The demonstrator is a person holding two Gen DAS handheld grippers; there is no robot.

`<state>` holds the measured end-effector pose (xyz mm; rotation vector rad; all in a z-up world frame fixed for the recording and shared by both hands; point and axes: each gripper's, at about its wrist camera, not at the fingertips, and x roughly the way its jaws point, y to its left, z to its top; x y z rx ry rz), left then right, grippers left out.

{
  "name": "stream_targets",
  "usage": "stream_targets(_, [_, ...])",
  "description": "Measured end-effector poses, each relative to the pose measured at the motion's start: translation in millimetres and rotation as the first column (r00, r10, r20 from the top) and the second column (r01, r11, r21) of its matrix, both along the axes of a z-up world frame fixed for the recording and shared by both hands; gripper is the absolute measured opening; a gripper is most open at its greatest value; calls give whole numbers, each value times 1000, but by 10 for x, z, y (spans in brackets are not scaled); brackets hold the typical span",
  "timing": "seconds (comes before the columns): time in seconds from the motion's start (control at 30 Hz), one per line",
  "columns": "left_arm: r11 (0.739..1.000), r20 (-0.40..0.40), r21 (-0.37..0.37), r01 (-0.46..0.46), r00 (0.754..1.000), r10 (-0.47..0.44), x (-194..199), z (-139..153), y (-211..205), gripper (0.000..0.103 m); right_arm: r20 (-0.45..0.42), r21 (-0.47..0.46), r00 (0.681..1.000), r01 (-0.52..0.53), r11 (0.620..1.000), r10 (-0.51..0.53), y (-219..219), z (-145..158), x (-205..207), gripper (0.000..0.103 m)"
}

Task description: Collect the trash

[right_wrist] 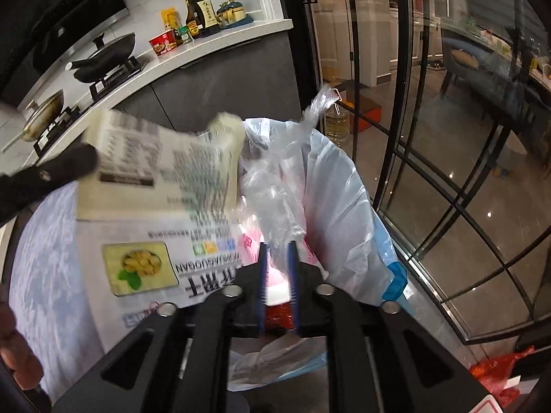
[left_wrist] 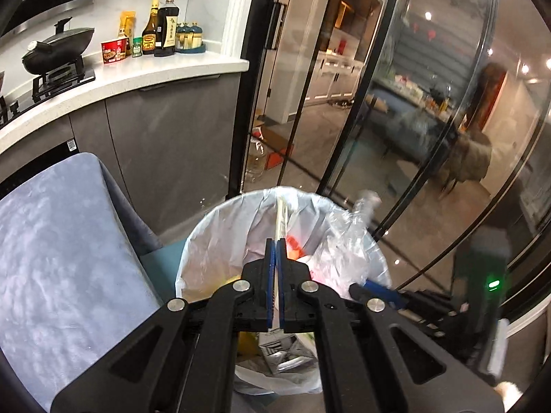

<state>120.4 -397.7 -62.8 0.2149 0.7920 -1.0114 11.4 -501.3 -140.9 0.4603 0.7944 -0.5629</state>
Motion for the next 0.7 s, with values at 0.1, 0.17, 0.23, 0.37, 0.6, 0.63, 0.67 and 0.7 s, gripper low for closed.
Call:
stream_targets(0.1, [999,31,36,-7,1000,5,-30,-88,-6,34,46,-13,999,21,1000,-21,22,76,-101,40])
stream_targets(0.17, [999,66,33,-33,997,31,-26,-96,24,60,75,-18,997,33,999,-32,35,149,-160,41])
stream_targets(0.23, [998,106,23,-58,993,55,-65,-62,125,67,103,-16,994,41,999,-39,45,222,-214,41])
stream_targets(0.37, [996,113,23,-92,990,89,-61,-2,301,70,143,-26,989,36,999,-32,115,381,-289,41])
stream_targets(0.6, [980,129,44,-192,974,185,-74,93,669,79,192,-31,981,13,999,-7,360,599,-326,43])
stream_targets(0.63, [978,129,47,-205,972,198,-74,102,734,79,193,-30,981,5,1000,1,413,616,-316,43])
stream_targets(0.67, [976,129,48,-214,970,206,-78,110,785,79,195,-30,981,1,1000,5,443,627,-311,43])
stream_targets(0.7, [974,126,50,-222,969,215,-82,118,855,79,197,-31,980,-5,1000,11,497,643,-298,43])
